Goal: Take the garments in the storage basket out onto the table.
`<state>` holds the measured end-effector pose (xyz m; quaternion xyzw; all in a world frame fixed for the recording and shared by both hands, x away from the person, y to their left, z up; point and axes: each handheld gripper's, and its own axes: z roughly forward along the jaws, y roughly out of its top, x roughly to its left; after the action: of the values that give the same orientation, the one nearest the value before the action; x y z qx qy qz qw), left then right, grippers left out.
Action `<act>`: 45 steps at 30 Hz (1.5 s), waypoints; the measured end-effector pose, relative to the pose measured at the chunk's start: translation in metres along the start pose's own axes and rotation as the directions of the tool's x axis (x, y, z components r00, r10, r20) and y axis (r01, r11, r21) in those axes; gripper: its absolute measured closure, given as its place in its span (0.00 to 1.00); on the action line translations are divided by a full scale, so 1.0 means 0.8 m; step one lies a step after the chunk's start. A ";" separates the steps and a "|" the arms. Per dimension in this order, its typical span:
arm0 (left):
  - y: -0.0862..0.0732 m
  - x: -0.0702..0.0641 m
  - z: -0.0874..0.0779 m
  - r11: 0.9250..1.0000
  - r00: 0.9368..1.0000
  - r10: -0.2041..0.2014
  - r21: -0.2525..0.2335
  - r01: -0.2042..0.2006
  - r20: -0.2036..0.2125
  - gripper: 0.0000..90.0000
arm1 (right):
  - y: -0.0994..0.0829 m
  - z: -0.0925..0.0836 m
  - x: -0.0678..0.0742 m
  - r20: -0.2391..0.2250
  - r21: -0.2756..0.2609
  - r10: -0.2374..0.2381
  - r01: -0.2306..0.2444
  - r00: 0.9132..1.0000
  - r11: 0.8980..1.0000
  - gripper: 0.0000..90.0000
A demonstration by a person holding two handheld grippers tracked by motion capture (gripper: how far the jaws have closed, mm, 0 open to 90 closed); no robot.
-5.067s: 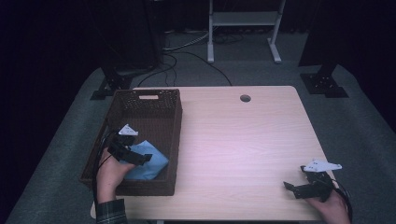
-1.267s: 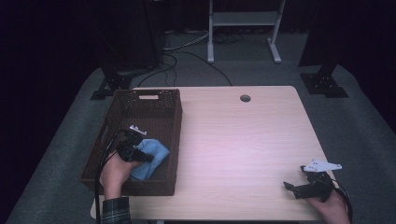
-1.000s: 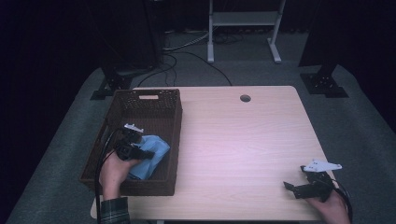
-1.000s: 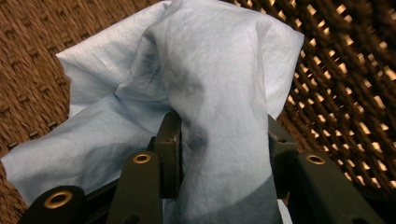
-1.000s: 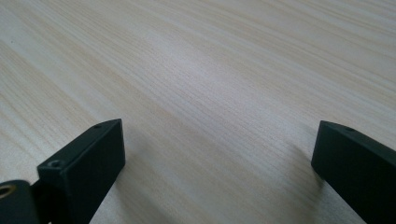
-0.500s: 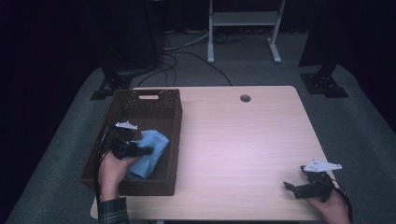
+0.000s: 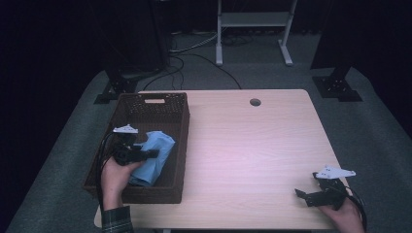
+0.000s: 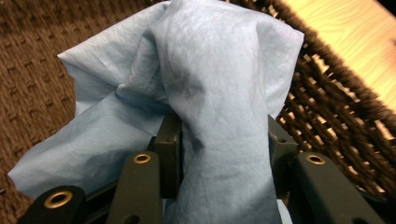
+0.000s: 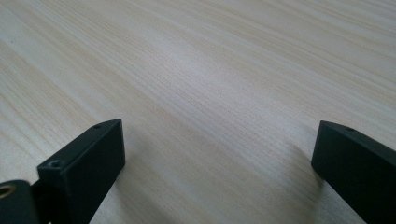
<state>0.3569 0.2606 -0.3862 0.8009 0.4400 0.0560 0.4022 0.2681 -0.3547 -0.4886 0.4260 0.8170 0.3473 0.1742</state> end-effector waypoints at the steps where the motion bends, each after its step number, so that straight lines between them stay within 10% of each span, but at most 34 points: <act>1: 0.000 0.000 -0.002 1.000 1.000 0.000 -0.011 0.000 0.004 0.65 | 0.000 0.000 0.000 0.000 0.000 0.000 0.000 1.000 1.000 0.02; 14: 0.000 -0.001 -0.019 0.989 0.998 0.016 -0.147 -0.008 0.055 0.65 | 0.000 0.000 0.000 0.000 0.000 0.000 0.000 1.000 1.000 0.02; 45: 0.010 -0.024 -0.042 0.907 0.991 0.108 -0.417 -0.063 0.084 0.65 | 0.000 0.000 0.000 0.000 0.000 0.000 0.000 1.000 1.000 0.02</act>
<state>0.3355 0.2639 -0.3534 0.7182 0.3610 0.1231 0.5820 0.2682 -0.3548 -0.4886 0.4259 0.8172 0.3471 0.1741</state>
